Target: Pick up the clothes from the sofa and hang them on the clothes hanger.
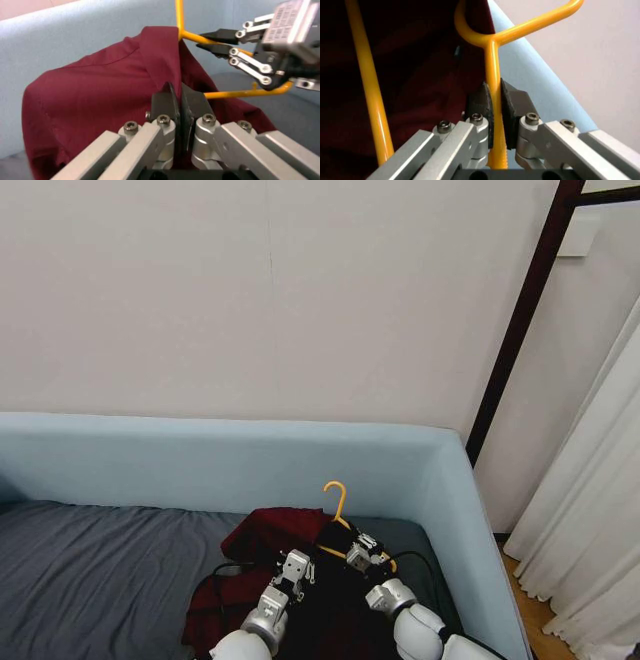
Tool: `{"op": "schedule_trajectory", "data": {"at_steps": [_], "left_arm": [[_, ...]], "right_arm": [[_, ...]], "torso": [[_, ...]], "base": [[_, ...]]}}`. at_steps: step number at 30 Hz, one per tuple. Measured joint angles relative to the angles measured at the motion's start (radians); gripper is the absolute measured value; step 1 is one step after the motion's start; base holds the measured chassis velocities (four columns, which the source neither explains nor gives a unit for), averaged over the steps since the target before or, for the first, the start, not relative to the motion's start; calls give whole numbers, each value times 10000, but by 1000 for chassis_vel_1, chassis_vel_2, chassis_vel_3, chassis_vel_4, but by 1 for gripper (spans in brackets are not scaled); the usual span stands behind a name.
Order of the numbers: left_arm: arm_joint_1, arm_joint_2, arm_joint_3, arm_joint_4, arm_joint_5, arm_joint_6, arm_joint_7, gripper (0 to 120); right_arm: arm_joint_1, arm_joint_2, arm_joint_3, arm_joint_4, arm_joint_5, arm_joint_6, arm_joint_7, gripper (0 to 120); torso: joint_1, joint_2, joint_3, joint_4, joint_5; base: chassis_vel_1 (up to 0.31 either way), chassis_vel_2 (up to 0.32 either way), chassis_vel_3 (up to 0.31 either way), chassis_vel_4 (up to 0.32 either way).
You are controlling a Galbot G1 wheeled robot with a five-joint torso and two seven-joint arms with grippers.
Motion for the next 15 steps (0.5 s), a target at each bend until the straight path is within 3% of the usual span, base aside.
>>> {"op": "schedule_trajectory", "data": {"at_steps": [15], "left_arm": [[657,-315,339,-237,432,279,-566,0]], "right_arm": [[117,-23,-82,-25,105,-113,20,4]], "torso": [[0,0,0,1,1]], "base": [[0,0,0,0]]}}
